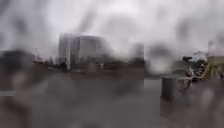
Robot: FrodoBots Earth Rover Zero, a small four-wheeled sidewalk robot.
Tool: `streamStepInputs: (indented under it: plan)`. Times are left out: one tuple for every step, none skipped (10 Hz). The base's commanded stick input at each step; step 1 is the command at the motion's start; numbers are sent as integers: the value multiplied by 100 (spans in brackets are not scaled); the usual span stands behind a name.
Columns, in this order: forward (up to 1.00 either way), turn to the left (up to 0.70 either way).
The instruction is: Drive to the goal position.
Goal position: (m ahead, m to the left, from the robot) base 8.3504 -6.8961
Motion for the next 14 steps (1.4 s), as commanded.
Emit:
streamStepInputs:
  plan:
    - [100, 0]
    - [100, 0]
    - [100, 0]
    - [100, -2]
    - [100, -18]
    - [100, -34]
    - [100, -38]
    - [100, -40]
    - [100, -28]
    - [100, -6]
    - [100, 1]
    - [100, -13]
    - [100, -30]
    - [100, -40]
